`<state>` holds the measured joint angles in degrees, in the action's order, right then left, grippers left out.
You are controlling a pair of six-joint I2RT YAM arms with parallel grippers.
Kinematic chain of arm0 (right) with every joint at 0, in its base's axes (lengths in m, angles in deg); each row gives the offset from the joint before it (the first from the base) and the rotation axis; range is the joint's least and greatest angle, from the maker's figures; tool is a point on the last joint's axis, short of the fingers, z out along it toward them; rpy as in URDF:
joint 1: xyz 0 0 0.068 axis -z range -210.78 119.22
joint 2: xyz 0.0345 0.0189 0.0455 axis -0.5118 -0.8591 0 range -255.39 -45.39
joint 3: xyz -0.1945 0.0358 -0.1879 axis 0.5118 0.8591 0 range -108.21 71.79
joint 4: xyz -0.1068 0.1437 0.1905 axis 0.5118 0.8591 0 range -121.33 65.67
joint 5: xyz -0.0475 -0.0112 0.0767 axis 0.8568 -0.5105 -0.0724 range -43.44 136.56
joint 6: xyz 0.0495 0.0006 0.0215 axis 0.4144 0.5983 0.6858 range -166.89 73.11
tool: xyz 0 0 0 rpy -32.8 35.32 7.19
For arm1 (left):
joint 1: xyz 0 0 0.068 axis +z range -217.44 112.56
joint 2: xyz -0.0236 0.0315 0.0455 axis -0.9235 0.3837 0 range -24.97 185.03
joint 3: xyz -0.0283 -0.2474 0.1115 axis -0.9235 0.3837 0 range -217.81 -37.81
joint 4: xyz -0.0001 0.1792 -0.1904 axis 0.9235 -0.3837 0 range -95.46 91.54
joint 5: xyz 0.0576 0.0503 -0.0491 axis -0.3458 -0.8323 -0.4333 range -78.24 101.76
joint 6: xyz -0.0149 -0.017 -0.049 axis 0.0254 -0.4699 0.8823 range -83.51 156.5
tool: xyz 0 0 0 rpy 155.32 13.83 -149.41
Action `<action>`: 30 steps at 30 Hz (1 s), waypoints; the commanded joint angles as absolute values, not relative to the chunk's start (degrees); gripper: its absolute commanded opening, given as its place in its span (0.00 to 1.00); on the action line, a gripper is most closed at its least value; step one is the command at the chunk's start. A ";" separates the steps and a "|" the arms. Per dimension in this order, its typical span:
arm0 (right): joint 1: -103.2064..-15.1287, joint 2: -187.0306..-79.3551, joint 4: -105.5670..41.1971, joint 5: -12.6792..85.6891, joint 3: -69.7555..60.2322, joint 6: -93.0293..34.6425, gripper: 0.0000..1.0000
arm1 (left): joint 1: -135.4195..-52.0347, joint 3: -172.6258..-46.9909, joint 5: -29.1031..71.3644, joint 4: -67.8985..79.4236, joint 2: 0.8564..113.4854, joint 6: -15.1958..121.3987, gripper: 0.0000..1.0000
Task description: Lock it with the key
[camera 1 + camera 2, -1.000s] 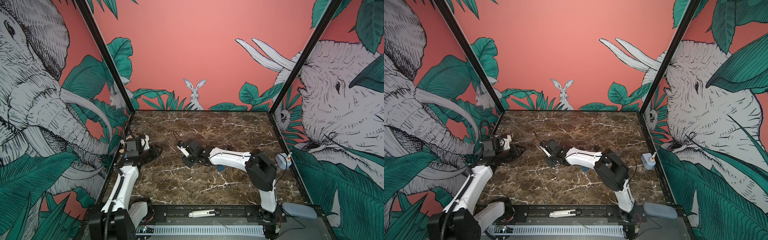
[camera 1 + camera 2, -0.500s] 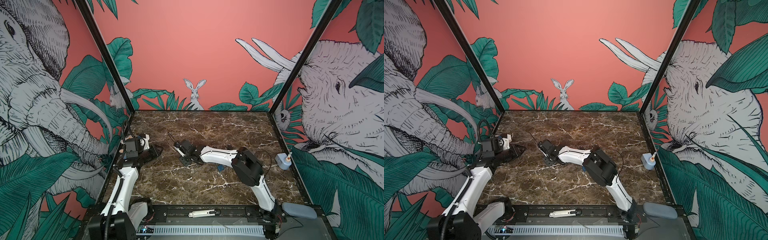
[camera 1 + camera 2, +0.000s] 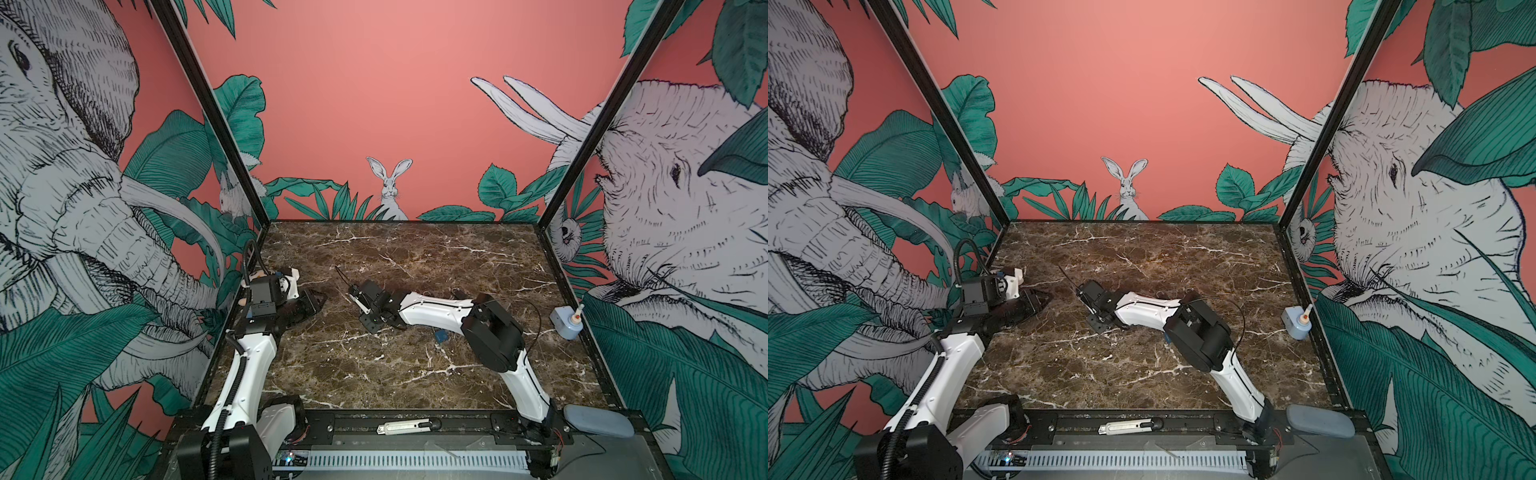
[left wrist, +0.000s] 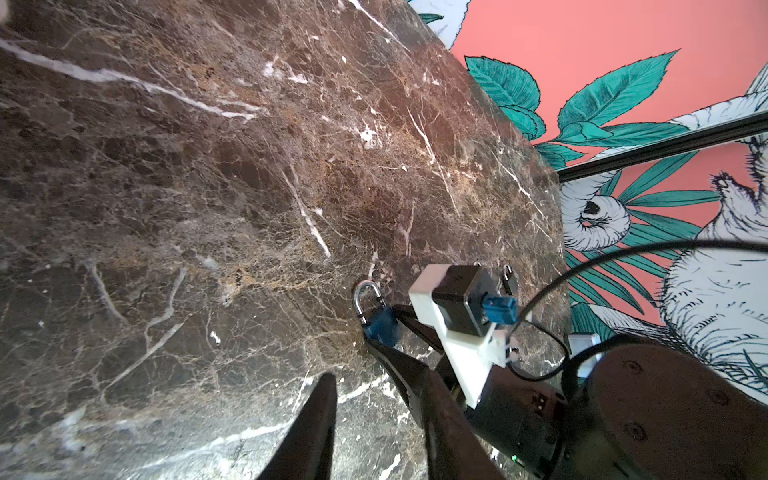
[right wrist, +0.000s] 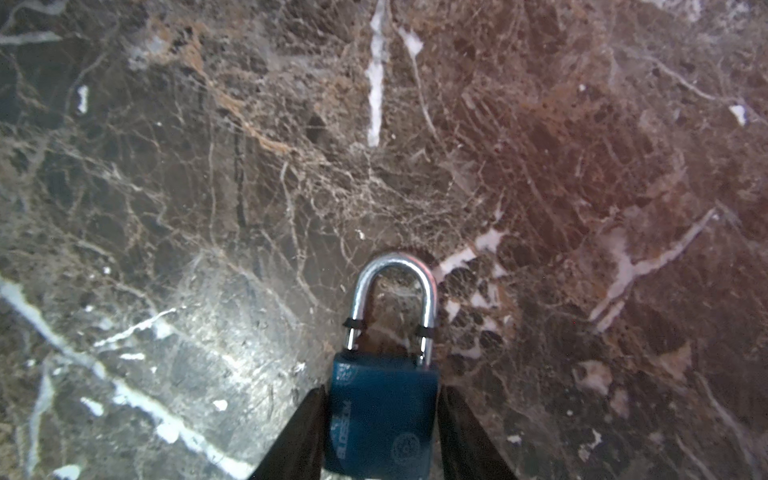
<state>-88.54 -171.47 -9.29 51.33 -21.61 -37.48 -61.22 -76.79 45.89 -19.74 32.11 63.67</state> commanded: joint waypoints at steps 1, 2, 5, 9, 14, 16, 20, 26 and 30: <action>-88.63 -172.38 -8.35 52.37 -21.32 -36.92 0.44 | -60.85 -77.36 47.94 -18.87 31.80 63.73 0.37; -88.66 -172.64 -8.38 52.34 -21.37 -36.81 0.44 | -60.86 -77.36 47.99 -18.88 31.74 63.69 0.37; -88.68 -173.44 -8.19 52.35 -21.63 -36.75 0.44 | -60.89 -77.36 47.88 -18.85 31.79 63.84 0.37; -88.70 -174.15 -7.79 52.03 -21.64 -36.60 0.44 | -60.92 -77.27 48.11 -18.75 31.76 64.31 0.37; -88.65 -174.39 -7.96 52.23 -21.39 -36.91 0.31 | -60.87 -77.25 48.01 -18.54 32.08 64.43 0.37; -88.65 -173.60 -8.47 52.39 -20.82 -36.93 0.21 | -60.85 -77.27 48.45 -18.38 32.09 64.53 0.37; -88.54 -169.91 -12.11 53.28 -17.34 -37.21 0.13 | -60.86 -77.18 51.17 -17.20 32.84 64.94 0.38; -87.65 -163.70 -14.25 51.08 -14.33 -36.21 0.09 | -60.89 -77.35 56.67 -15.76 34.35 65.47 0.37; -87.12 -158.48 -15.94 50.03 -11.01 -35.60 0.08 | -61.08 -77.33 59.25 -15.18 35.23 65.56 0.38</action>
<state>-87.71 -164.20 -13.20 50.96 -11.63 -36.54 -61.22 -76.77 55.51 -16.81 35.08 65.40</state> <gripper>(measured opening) 0.326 0.377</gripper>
